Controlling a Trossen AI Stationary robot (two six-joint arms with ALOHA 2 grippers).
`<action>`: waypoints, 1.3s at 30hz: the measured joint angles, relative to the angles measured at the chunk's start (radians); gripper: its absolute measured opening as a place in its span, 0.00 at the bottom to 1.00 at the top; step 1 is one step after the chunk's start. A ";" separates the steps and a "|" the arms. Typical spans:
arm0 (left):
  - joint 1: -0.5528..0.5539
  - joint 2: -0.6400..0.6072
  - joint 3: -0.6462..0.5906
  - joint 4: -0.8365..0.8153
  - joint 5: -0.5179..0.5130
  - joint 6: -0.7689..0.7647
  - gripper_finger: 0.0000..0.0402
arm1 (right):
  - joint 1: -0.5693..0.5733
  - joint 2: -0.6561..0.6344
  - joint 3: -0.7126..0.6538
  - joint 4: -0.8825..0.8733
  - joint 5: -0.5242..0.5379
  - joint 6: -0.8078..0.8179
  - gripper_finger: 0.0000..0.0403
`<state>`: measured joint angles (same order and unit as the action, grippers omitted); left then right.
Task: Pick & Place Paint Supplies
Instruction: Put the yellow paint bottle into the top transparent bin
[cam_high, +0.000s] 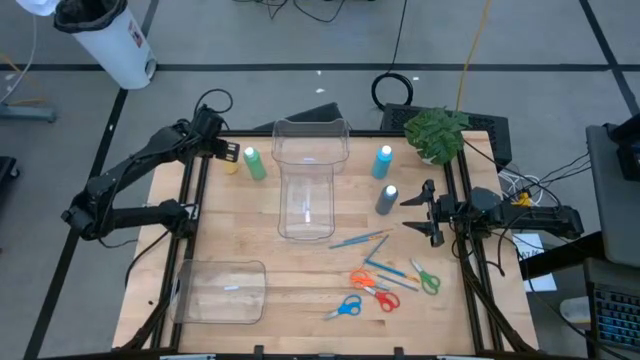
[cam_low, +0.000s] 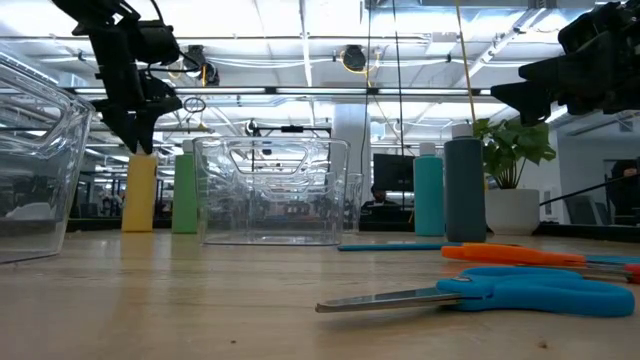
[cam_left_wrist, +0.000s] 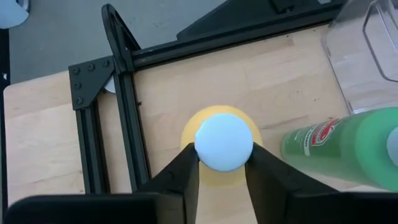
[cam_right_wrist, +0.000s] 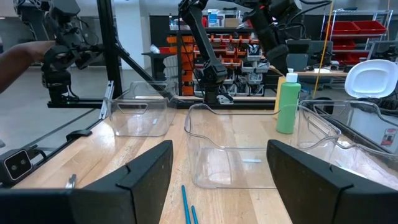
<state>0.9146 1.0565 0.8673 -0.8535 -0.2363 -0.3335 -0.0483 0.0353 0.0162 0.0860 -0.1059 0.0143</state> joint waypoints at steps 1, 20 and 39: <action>0.000 0.000 0.000 0.001 0.000 0.007 0.26 | 0.000 0.000 0.000 0.000 0.000 0.000 0.62; -0.106 -0.048 0.335 -0.118 -0.137 0.003 0.26 | 0.000 0.000 0.000 0.000 0.000 0.000 0.62; -0.228 0.374 0.688 -0.110 -0.073 0.130 0.26 | 0.000 0.000 0.000 0.000 0.000 0.000 0.62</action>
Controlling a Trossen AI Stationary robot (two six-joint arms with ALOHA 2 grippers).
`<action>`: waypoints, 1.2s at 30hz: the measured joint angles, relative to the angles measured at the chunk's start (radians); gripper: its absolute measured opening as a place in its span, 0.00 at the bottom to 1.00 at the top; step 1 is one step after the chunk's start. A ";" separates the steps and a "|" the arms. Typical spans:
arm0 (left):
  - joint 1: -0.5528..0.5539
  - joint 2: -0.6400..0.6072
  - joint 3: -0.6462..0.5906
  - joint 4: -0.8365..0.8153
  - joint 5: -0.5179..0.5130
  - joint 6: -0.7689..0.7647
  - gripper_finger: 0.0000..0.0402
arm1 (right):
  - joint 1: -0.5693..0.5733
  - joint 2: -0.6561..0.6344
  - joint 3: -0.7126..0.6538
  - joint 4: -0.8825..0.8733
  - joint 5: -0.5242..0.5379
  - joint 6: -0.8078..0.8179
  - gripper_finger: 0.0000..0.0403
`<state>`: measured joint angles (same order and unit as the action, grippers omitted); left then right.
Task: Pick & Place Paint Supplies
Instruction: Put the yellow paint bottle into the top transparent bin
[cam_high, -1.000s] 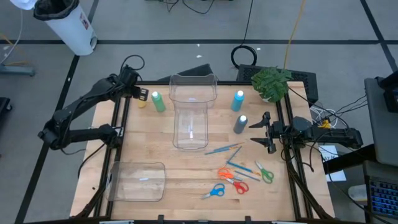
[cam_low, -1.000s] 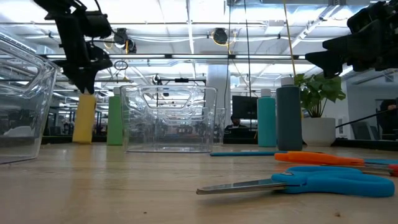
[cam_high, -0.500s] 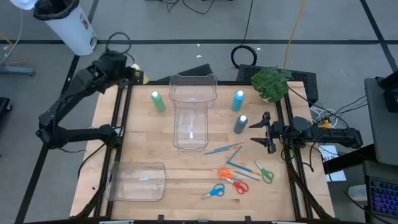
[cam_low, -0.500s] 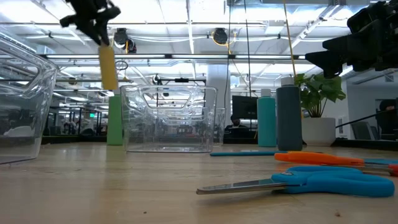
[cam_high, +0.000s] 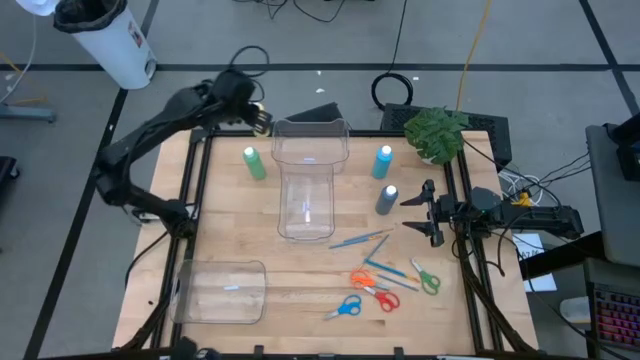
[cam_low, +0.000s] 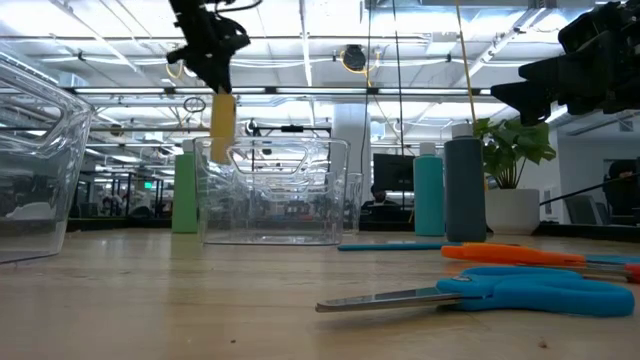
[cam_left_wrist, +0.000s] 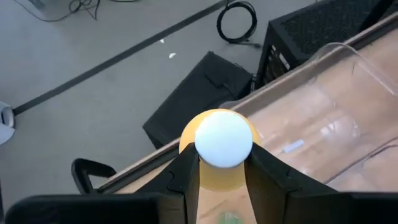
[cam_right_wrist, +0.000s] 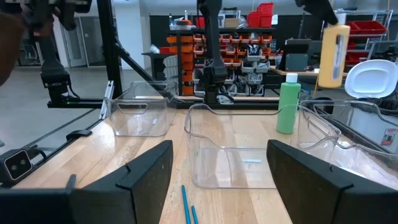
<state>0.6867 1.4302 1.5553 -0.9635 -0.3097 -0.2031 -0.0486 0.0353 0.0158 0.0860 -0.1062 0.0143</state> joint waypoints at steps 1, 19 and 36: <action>-0.002 0.016 0.009 0.008 -0.004 0.003 0.26 | 0.000 0.000 0.000 0.000 0.000 0.000 0.62; -0.006 0.207 0.038 0.155 0.127 0.051 0.26 | 0.000 0.000 0.000 0.000 0.000 0.000 0.62; 0.039 0.346 0.036 0.226 0.149 0.047 0.26 | 0.000 0.000 0.000 0.000 0.000 0.000 0.62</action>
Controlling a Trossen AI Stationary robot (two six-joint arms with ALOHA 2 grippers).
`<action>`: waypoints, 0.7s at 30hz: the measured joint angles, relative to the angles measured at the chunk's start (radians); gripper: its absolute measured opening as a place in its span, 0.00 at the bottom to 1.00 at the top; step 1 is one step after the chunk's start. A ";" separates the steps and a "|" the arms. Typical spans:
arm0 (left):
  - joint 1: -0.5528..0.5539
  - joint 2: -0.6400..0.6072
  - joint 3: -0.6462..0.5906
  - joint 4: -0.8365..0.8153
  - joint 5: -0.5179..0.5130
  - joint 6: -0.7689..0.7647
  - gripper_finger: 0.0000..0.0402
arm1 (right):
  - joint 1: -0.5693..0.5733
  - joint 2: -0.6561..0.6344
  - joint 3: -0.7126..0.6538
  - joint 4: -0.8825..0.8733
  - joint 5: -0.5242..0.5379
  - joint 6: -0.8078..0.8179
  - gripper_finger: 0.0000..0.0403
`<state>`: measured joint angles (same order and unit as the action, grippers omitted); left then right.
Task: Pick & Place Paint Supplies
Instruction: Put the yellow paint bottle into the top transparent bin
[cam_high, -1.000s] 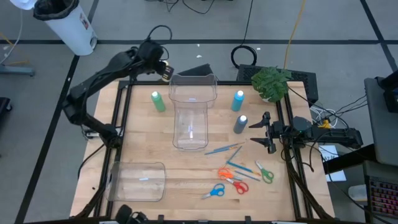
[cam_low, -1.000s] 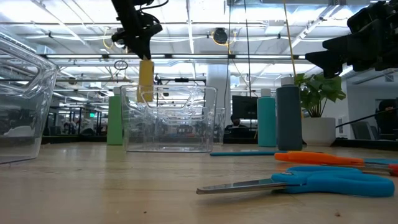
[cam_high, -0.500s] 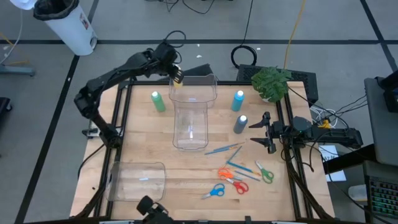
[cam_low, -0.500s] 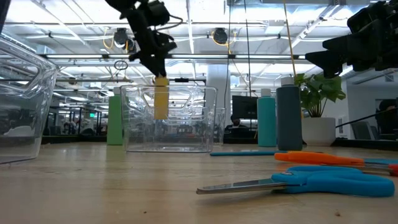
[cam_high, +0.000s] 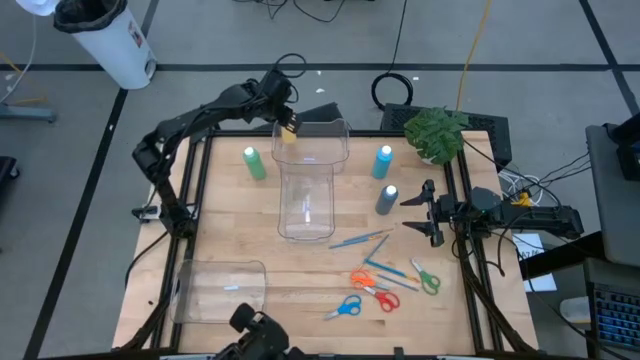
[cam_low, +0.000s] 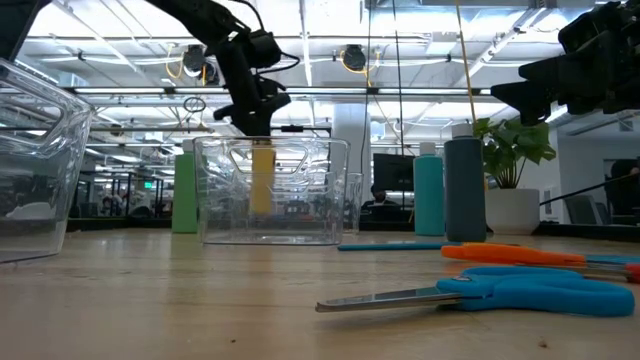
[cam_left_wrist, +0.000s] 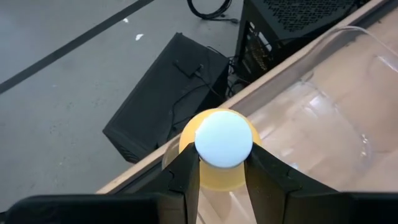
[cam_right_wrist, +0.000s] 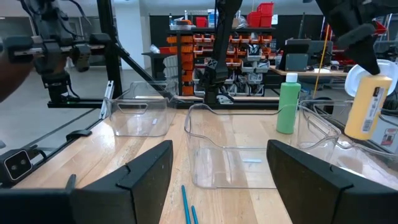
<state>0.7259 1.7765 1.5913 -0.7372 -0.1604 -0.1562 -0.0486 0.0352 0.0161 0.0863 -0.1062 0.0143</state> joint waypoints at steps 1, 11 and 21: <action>0.002 0.003 0.000 0.000 -0.004 0.000 0.26 | 0.000 0.000 0.000 0.000 0.000 0.000 0.62; -0.008 0.016 -0.070 0.061 -0.018 0.014 0.26 | 0.000 0.000 0.000 0.000 0.000 0.000 0.62; -0.009 0.009 -0.148 0.166 -0.020 -0.003 0.25 | 0.000 0.000 0.000 0.000 0.000 0.000 0.62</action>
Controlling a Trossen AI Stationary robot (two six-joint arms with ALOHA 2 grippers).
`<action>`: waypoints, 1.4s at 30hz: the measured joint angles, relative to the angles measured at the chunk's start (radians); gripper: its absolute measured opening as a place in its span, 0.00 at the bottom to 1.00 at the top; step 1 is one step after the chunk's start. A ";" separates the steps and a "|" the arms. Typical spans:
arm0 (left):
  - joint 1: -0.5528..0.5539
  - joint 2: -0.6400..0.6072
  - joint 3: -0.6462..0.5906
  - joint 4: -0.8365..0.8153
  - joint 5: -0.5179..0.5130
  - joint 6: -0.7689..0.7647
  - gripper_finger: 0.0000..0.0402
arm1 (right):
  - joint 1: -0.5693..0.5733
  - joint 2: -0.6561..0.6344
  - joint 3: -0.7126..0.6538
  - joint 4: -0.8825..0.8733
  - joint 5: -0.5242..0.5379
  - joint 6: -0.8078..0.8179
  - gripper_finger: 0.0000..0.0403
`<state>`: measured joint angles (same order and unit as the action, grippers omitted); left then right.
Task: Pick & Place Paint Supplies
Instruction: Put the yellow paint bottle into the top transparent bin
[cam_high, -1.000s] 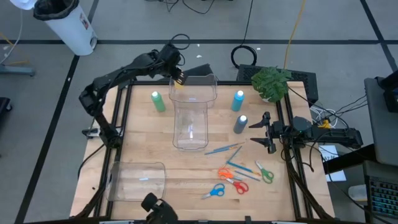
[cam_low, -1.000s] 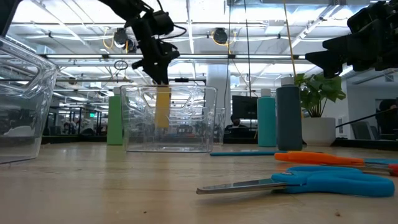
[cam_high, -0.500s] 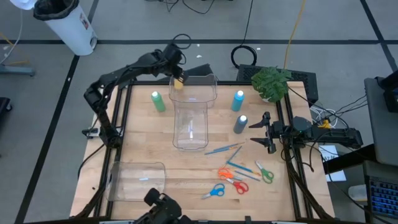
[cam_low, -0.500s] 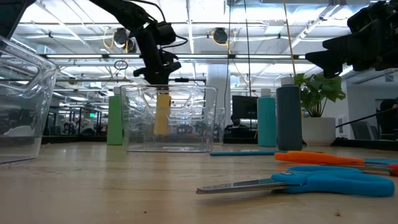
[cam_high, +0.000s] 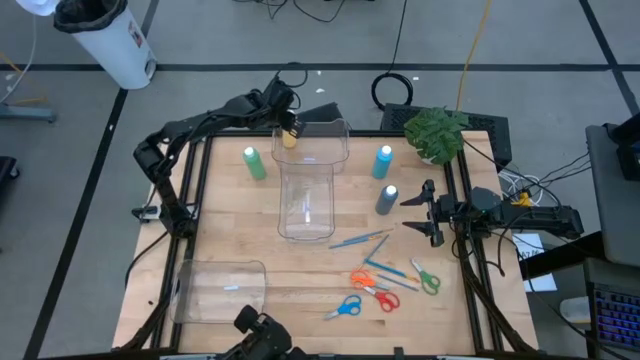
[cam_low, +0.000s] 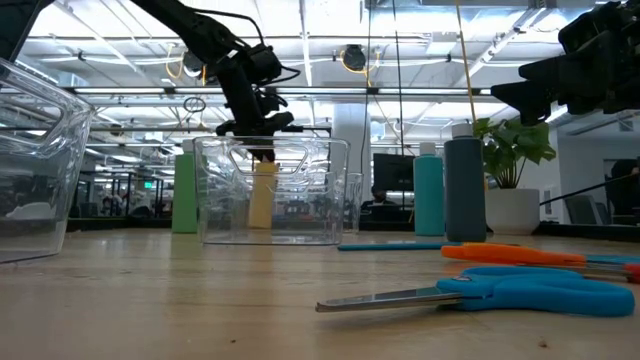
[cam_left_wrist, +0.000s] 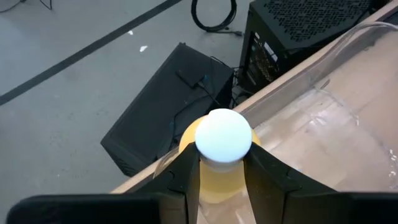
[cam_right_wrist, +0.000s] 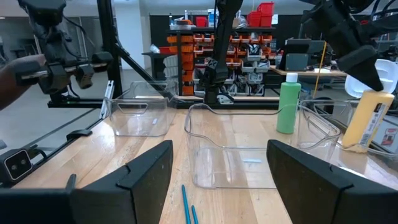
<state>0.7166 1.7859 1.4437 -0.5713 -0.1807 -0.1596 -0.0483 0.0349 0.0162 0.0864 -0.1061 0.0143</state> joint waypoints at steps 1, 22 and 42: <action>-0.002 0.000 0.000 0.000 -0.003 0.000 0.25 | 0.000 0.000 0.000 0.000 0.000 0.000 0.62; -0.059 -0.049 -0.006 -0.112 -0.089 0.031 0.46 | 0.000 0.000 0.000 0.000 0.000 0.000 0.62; -0.085 -0.201 -0.004 -0.125 -0.039 0.029 0.47 | 0.000 0.000 0.000 0.000 0.000 0.000 0.62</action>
<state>0.6317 1.5844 1.4399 -0.6966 -0.2196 -0.1307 -0.0486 0.0353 0.0162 0.0860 -0.1059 0.0143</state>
